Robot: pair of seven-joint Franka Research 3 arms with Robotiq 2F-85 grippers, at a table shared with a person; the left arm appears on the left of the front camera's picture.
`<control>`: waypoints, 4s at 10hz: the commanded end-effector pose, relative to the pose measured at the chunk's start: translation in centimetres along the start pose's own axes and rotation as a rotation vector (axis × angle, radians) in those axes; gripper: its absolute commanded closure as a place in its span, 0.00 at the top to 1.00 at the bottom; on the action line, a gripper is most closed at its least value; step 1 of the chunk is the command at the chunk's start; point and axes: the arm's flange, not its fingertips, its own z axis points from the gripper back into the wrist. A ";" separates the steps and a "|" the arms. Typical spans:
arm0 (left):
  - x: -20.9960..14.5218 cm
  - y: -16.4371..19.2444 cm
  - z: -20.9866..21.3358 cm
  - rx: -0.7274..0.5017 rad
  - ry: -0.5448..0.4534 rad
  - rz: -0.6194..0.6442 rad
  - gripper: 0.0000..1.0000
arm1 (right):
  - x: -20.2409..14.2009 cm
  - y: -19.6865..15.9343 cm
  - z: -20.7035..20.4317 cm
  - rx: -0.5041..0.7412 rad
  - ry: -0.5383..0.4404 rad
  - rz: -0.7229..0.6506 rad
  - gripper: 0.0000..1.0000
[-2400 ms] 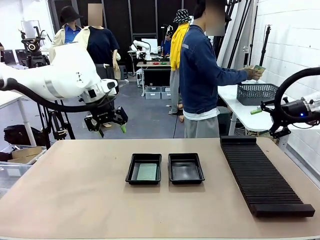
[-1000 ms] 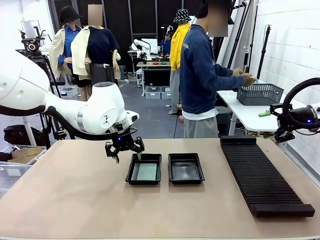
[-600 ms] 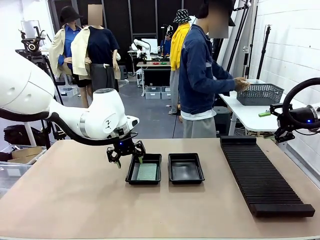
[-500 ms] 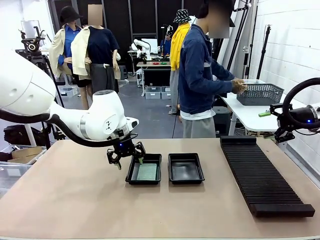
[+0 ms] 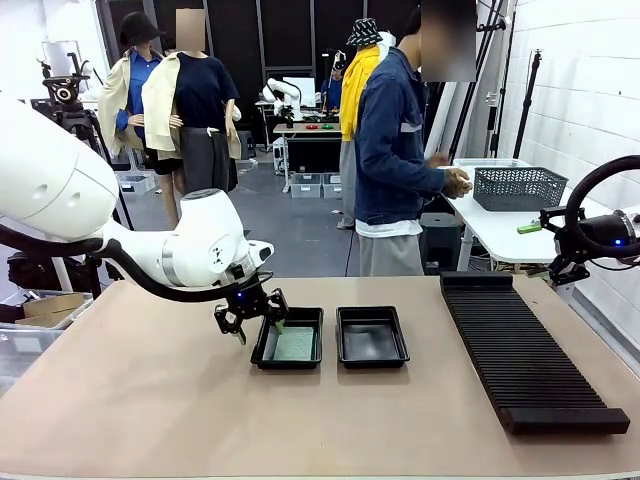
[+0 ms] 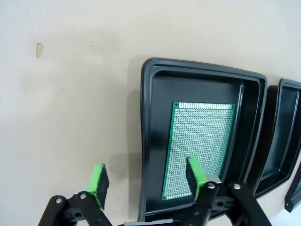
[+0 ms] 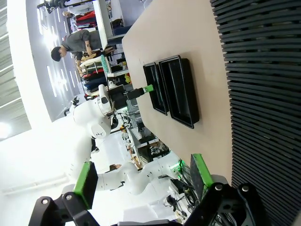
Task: Inspect and transfer BCBs to ESD trays.
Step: Pick up the ESD tray and place it on the left side of the table.
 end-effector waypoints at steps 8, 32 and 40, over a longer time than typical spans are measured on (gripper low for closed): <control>0.8 0.4 0.1 -0.022 -0.021 -0.038 0.00 | -0.5 0.0 -0.2 0.004 0.000 -0.009 1.00; 0.6 14.5 5.2 -0.021 0.018 -0.134 0.00 | -0.5 0.0 -0.2 0.004 0.000 -0.009 1.00; 0.3 25.4 8.3 -0.021 0.027 -0.120 0.00 | -0.5 0.0 -0.2 0.004 0.000 -0.009 1.00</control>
